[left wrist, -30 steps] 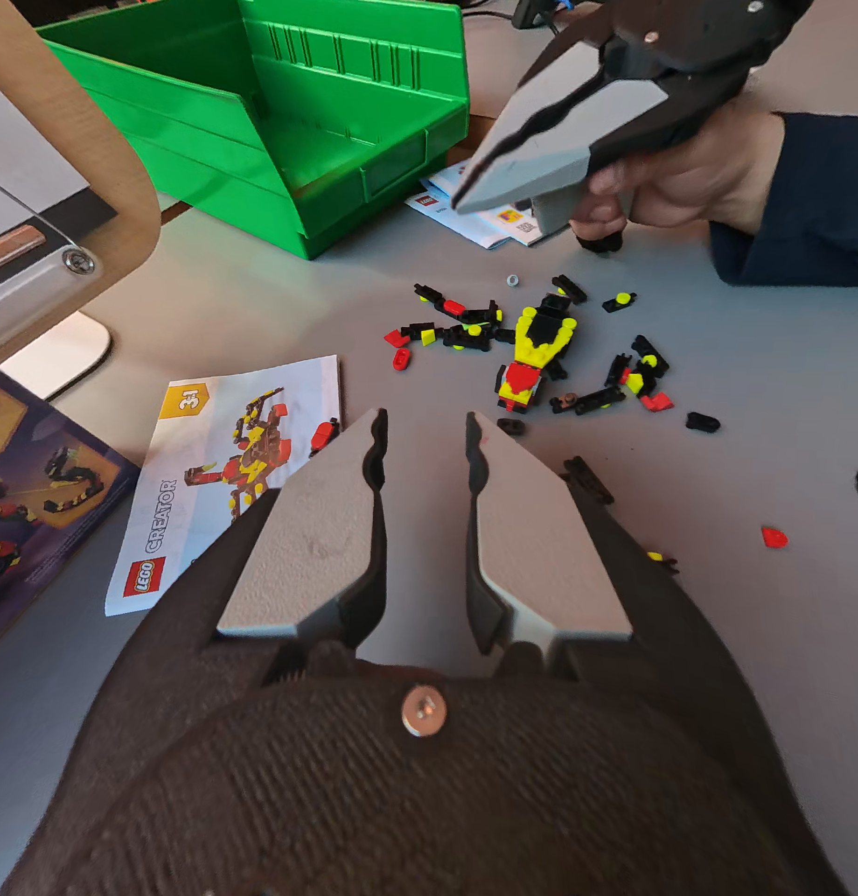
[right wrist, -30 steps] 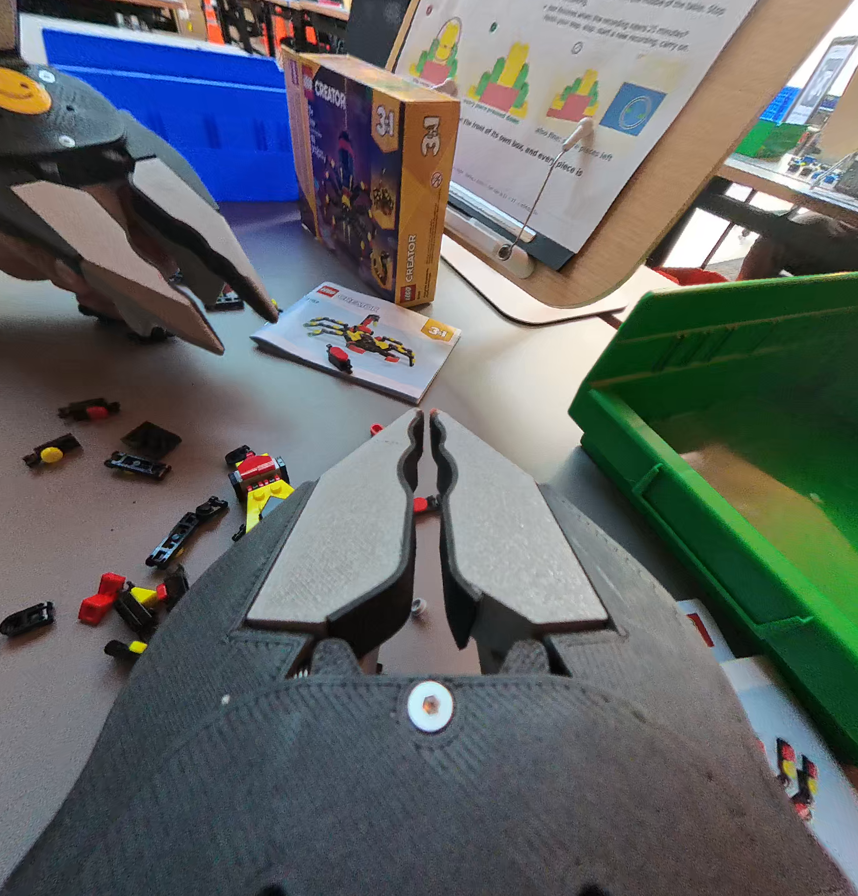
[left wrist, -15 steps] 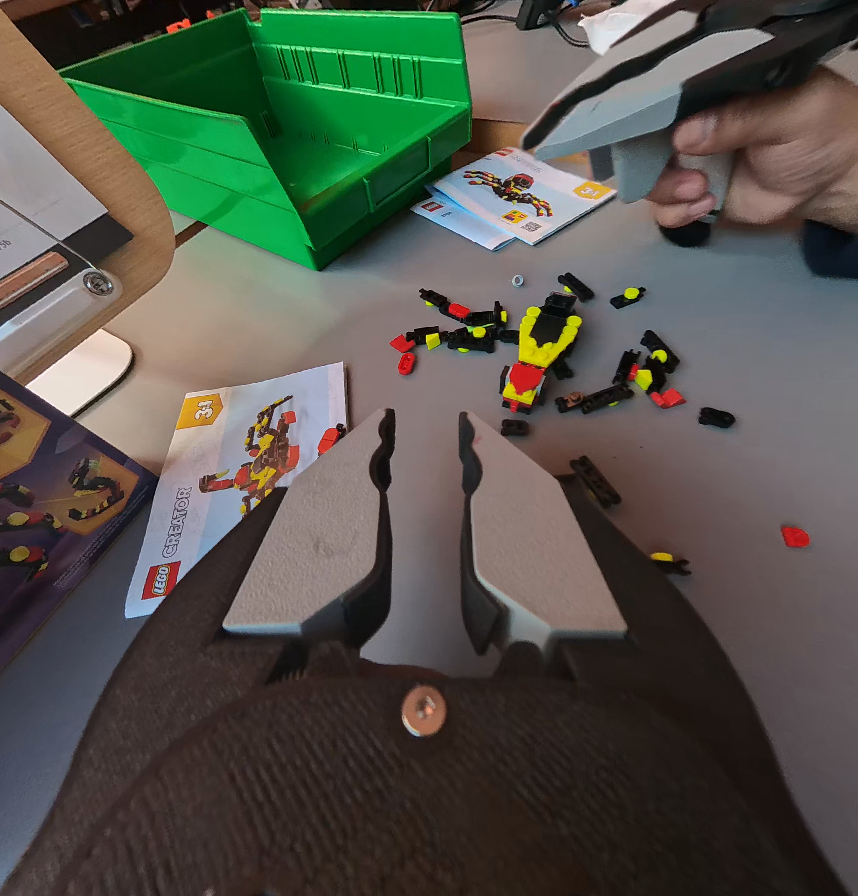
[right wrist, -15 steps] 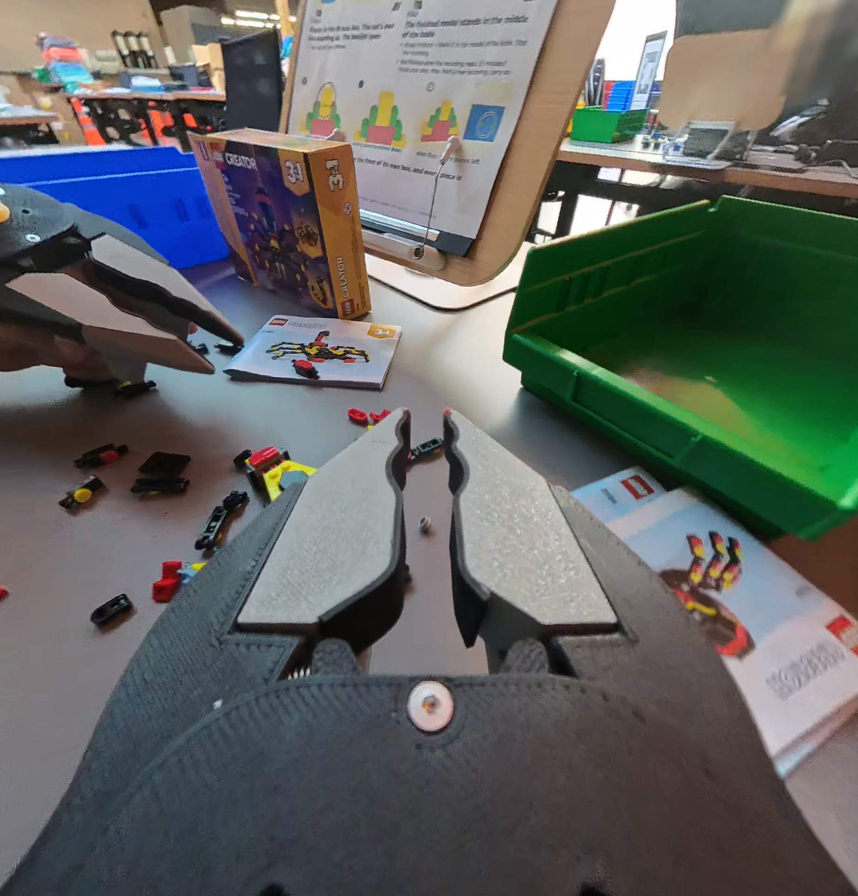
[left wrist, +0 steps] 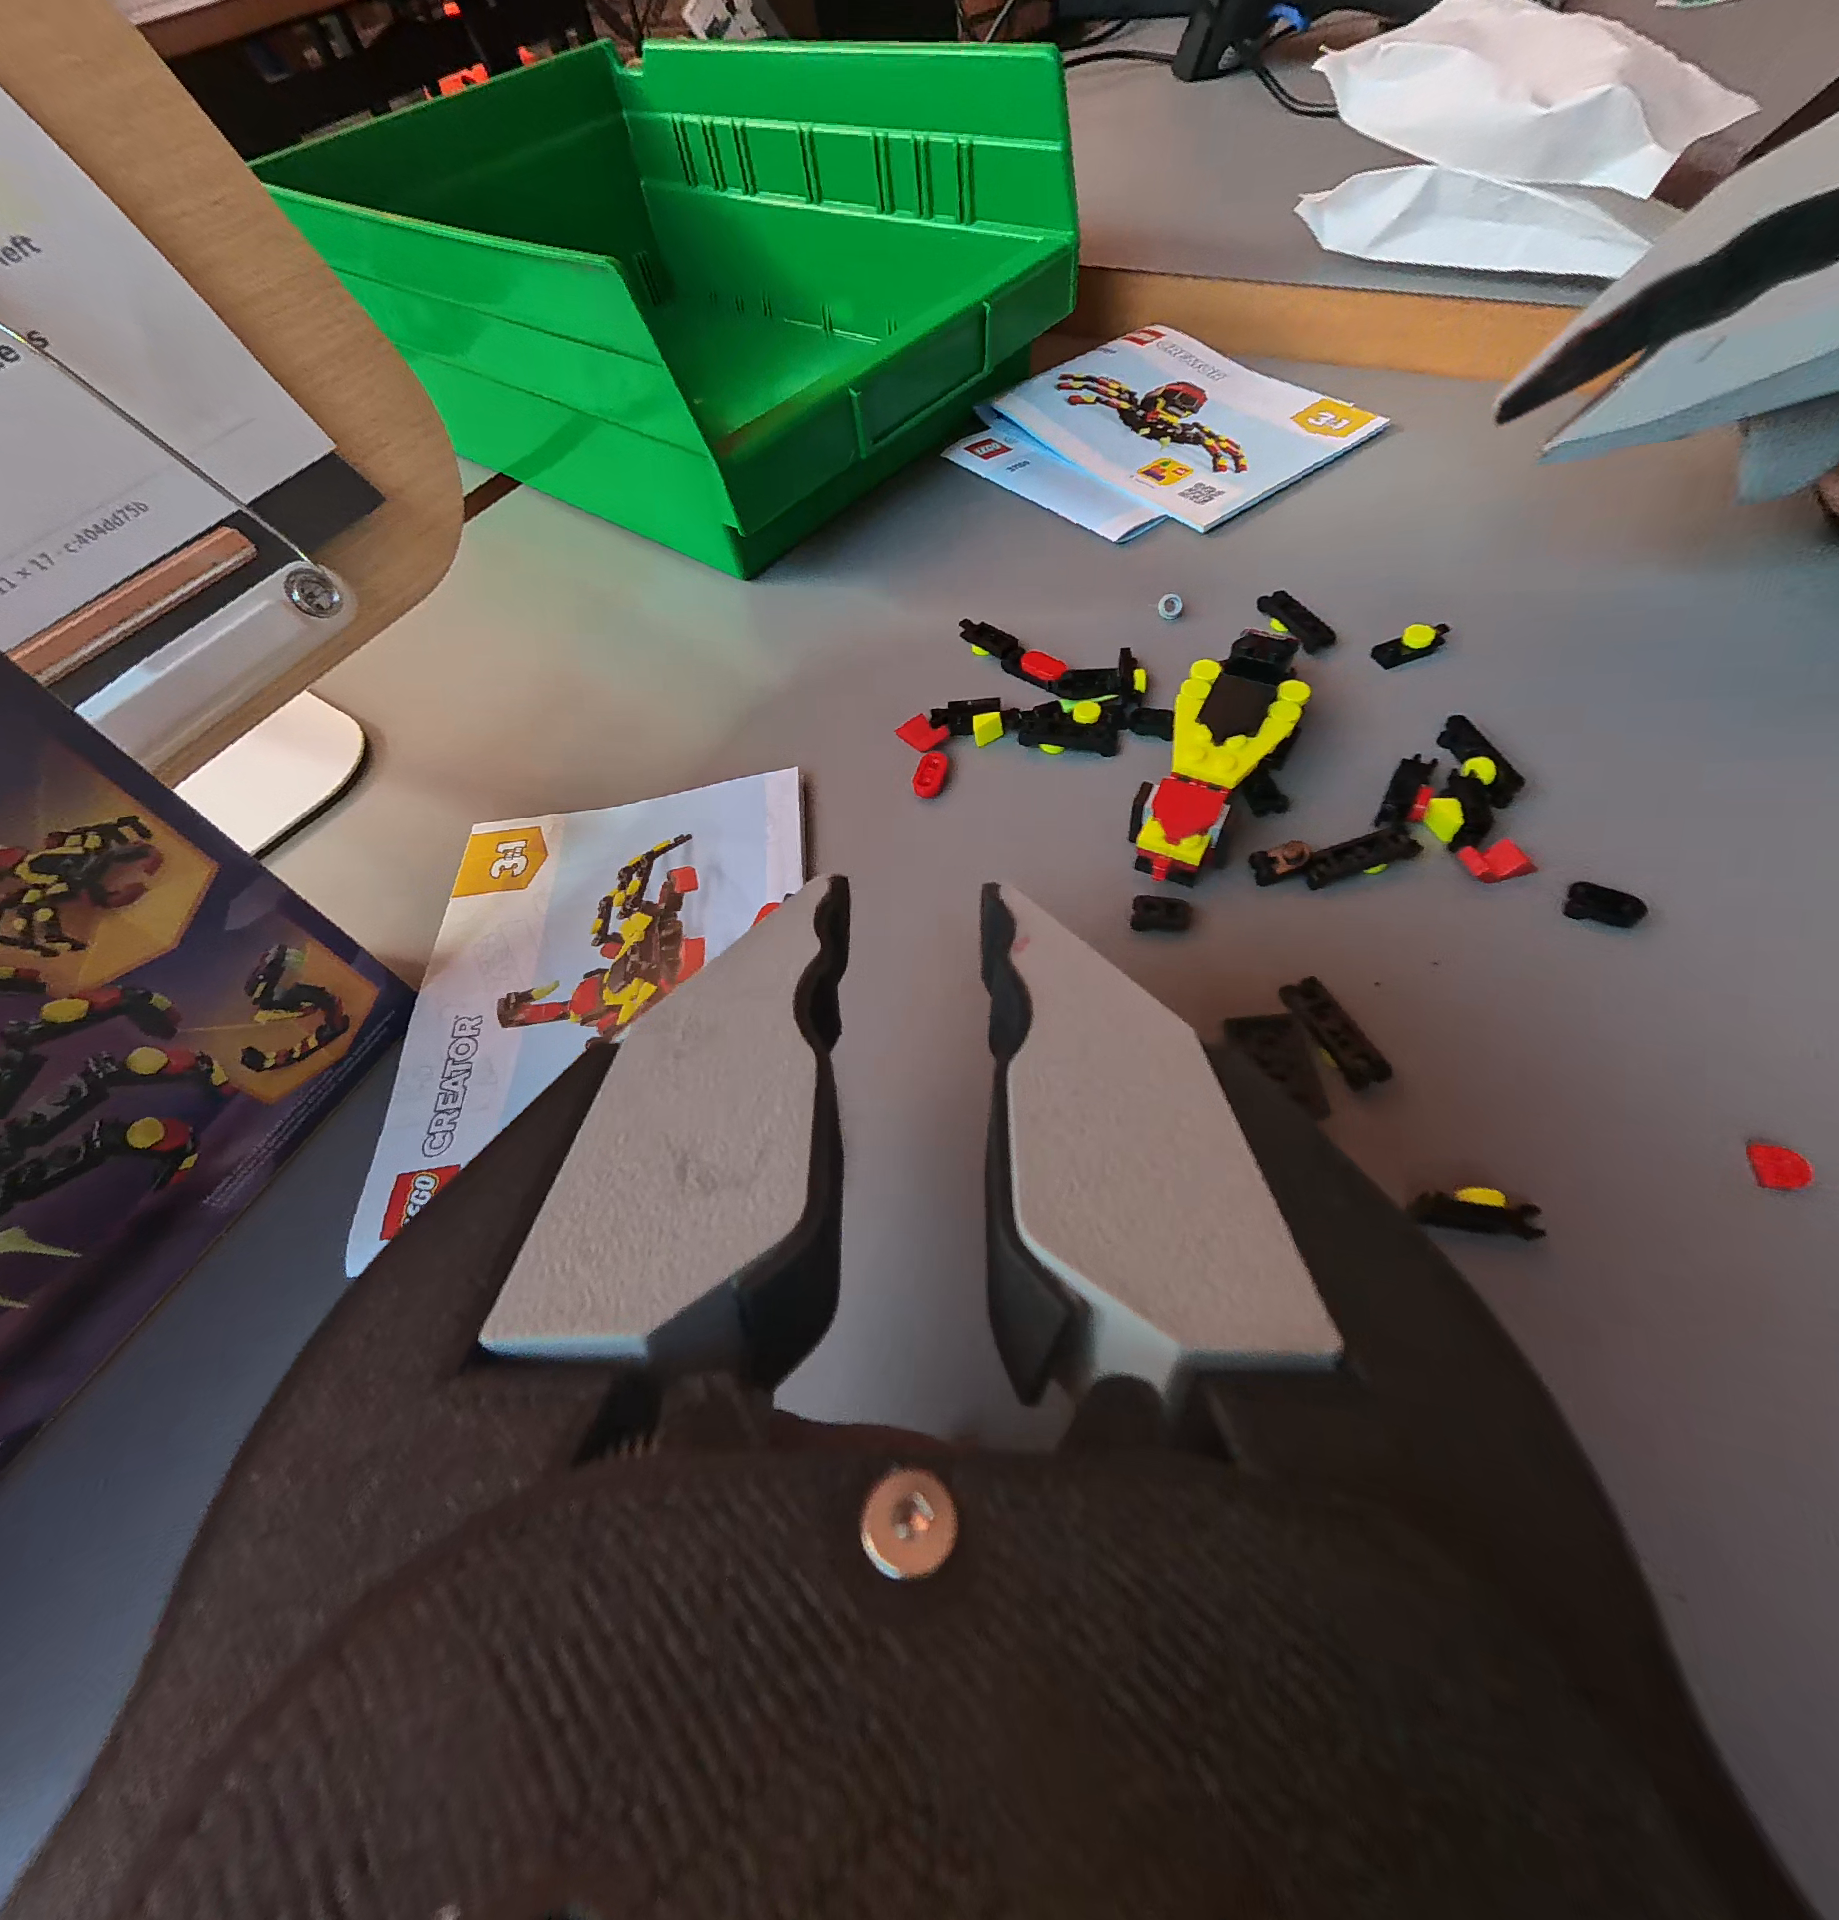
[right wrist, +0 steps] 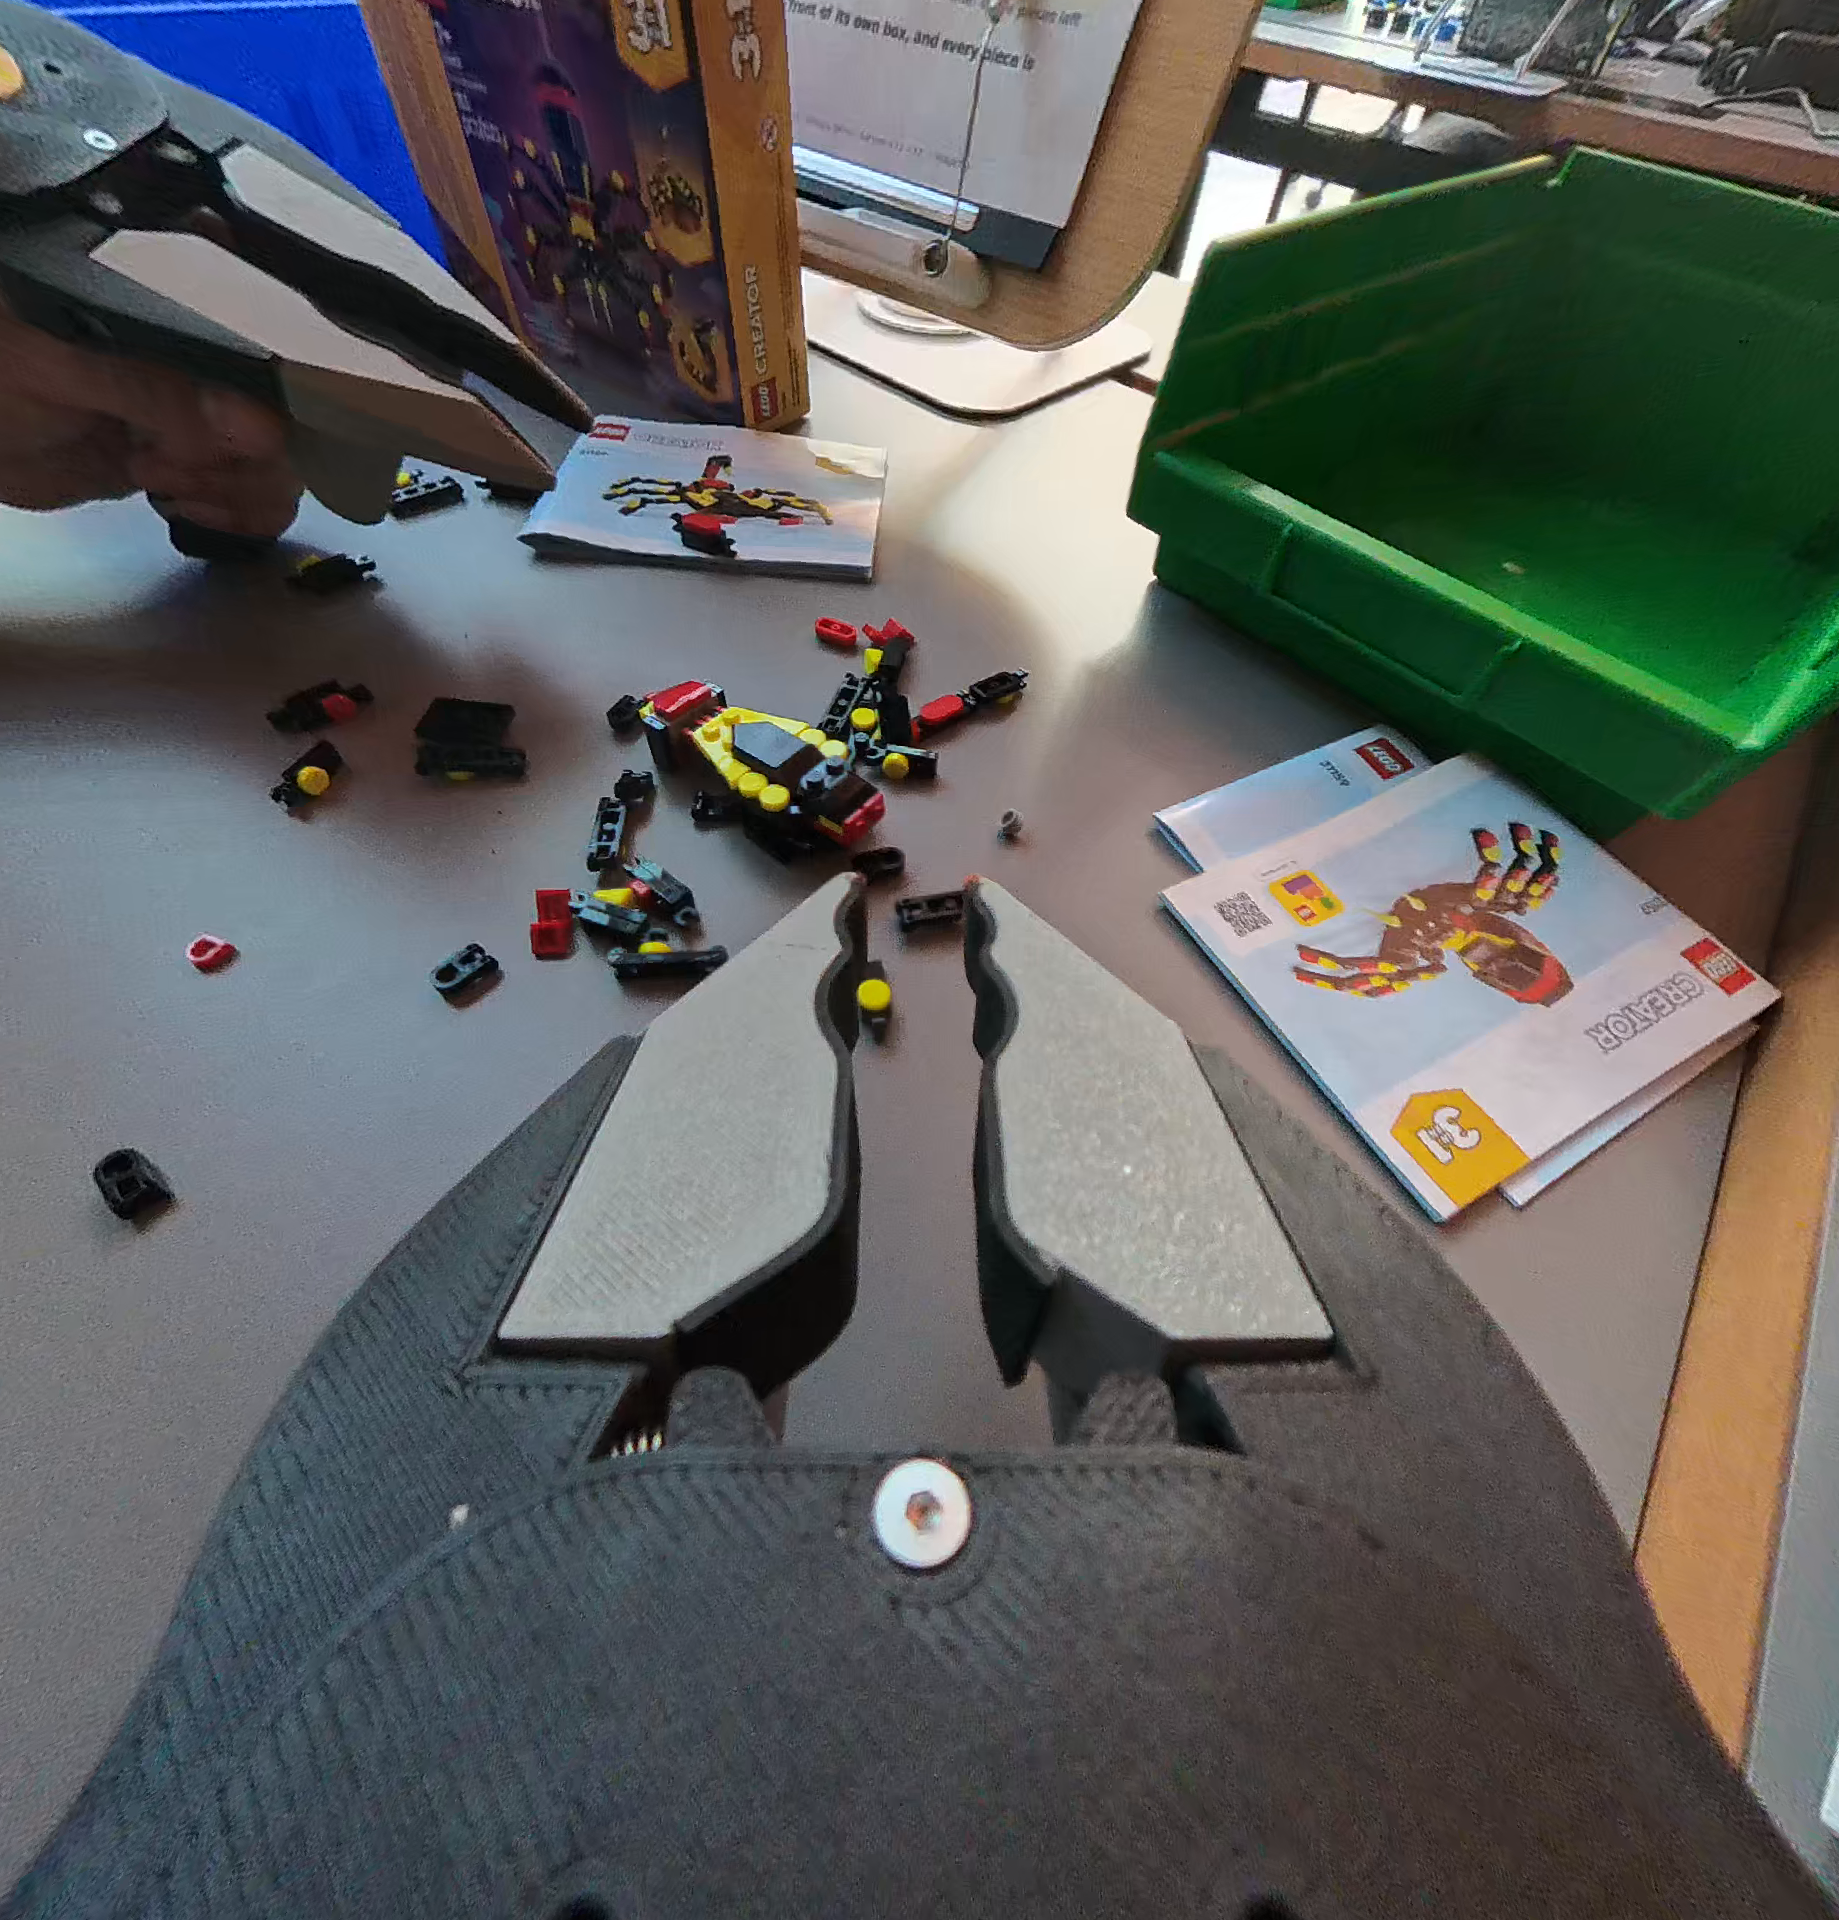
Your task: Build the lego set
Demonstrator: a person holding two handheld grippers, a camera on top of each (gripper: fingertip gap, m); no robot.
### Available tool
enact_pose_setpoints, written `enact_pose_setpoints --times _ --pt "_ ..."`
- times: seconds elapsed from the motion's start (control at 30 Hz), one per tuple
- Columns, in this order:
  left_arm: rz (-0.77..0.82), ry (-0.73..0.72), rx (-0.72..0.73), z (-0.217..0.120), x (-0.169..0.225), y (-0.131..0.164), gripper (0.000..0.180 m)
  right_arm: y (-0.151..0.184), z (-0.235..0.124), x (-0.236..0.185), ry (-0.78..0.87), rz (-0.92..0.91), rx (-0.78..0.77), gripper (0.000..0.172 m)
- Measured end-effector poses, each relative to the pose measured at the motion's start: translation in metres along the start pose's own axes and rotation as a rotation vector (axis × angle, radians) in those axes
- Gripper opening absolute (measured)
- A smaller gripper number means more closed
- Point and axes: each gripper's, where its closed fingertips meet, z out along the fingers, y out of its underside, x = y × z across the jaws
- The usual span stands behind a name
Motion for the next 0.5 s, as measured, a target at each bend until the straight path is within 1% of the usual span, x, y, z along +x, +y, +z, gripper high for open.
enact_pose_setpoints --times 0.1,0.2,0.3,0.37,0.43,0.5 --pt "0.002 -0.005 0.002 0.000 -0.001 0.000 0.022 -0.006 0.011 -0.013 -0.048 -0.065 -0.029 0.017" --pt "0.006 -0.004 0.000 0.000 0.000 0.000 0.022 -0.008 0.032 -0.025 -0.113 -0.192 -0.095 0.019" --pt "0.010 -0.001 -0.002 0.000 0.000 0.000 0.022 -0.008 0.057 -0.032 -0.176 -0.316 -0.166 0.031" --pt "0.009 0.001 -0.007 0.000 0.000 0.001 0.023 -0.004 0.072 -0.040 -0.253 -0.385 -0.216 0.041" --pt "0.004 0.005 -0.008 0.000 0.000 0.001 0.022 0.005 0.085 -0.044 -0.297 -0.476 -0.270 0.040" --pt "0.001 0.013 -0.012 0.000 0.001 0.002 0.023 0.010 0.096 -0.045 -0.321 -0.557 -0.271 0.029"
